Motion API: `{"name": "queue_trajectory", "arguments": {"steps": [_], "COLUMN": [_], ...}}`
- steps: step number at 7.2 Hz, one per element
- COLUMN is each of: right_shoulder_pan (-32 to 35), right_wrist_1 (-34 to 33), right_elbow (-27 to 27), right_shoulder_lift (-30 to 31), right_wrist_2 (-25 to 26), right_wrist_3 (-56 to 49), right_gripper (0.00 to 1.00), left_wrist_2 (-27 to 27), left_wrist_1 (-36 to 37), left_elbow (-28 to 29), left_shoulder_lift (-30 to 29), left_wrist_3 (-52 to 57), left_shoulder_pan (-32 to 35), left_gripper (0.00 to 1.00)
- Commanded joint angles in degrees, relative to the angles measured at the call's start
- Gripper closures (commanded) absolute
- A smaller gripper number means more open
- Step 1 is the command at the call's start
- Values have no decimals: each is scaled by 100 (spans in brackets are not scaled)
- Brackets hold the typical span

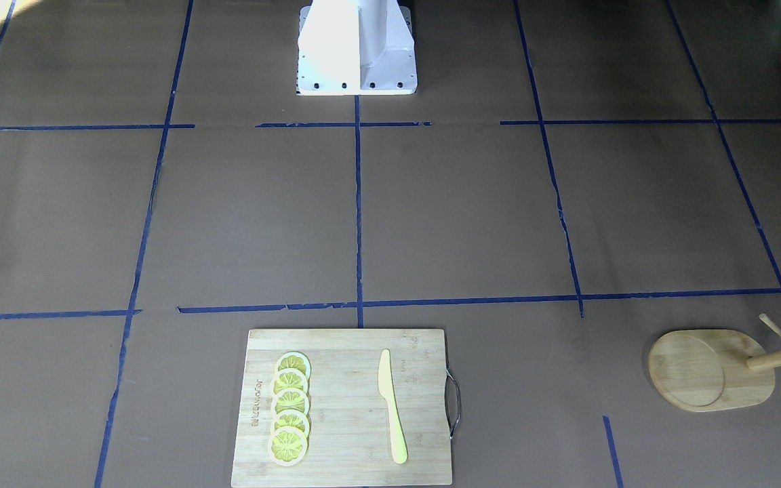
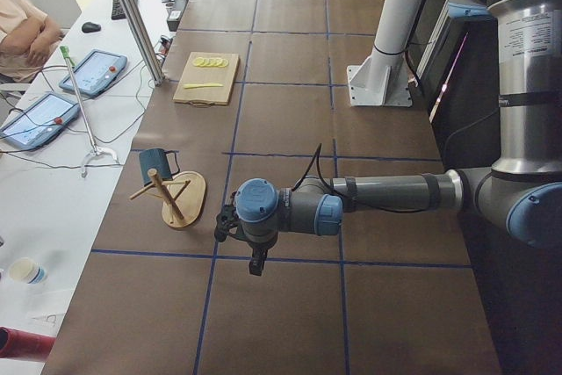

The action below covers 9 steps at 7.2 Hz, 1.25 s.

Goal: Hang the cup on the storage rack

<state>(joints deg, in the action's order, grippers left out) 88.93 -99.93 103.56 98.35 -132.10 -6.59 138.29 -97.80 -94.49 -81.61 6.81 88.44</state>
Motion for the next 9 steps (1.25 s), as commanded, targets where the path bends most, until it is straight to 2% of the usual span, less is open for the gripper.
{"name": "queue_trajectory", "arguments": {"steps": [1, 4, 6, 9], "right_shoulder_pan": [2, 2, 2, 2], "right_wrist_1": [0, 0, 0, 0], "right_elbow": [6, 15, 15, 24], "right_shoulder_lift": [0, 0, 26, 44], "right_wrist_2": [0, 0, 26, 18], "right_wrist_3": [0, -9, -9, 0], "right_gripper": [0, 0, 0, 0], "left_wrist_2": [-4, -4, -423, -382], "left_wrist_1": [76, 147, 139, -159], "left_elbow": [-87, -114, -114, -114], "left_shoulder_lift": [23, 40, 57, 426], "left_wrist_3": [31, 257, 338, 339], "left_shoulder_pan": [-55, -47, 32, 76], "left_gripper": [0, 0, 0, 0]}}
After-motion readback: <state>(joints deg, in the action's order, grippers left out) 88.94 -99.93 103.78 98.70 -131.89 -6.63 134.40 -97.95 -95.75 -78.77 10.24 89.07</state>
